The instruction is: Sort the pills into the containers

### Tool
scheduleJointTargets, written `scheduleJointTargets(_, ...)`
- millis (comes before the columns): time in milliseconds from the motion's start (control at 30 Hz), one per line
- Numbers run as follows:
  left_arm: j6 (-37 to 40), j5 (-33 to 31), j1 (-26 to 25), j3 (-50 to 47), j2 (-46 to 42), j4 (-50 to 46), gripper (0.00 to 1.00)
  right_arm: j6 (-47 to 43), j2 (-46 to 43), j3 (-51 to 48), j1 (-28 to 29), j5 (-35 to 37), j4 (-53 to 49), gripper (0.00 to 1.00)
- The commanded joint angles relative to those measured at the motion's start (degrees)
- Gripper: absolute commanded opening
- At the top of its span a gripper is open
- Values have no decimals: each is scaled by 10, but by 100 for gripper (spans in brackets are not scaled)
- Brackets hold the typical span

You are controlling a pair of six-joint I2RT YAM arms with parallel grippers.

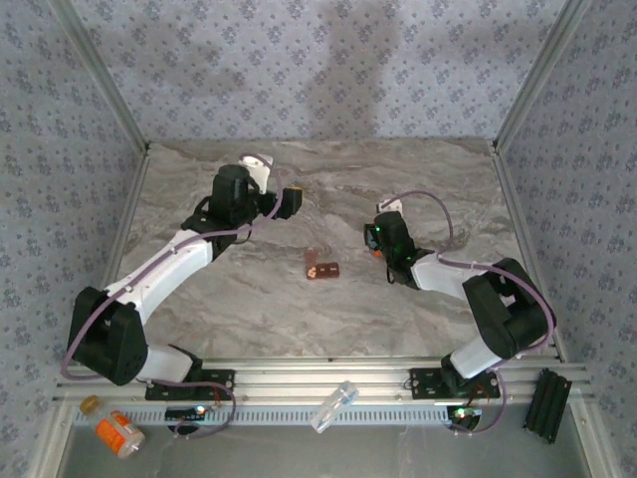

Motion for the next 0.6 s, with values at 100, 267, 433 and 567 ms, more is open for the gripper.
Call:
scheduleJointTargets(100, -14, -44, 8, -24, -23, 29, 100, 15, -11, 0, 3, 24, 3, 75)
scheduleJointTargets(267, -31, -9, 32, -24, -24, 28, 100, 20, -75, 34, -4, 6, -63, 81)
scheduleJointTargets(433, -75, 35, 61, 12, 4, -8, 100, 39, -140, 127, -16, -70, -196, 81)
scheduleJointTargets(567, -70, 54, 66, 34, 24, -28, 100, 44, -137, 236, -18, -167, -340, 81)
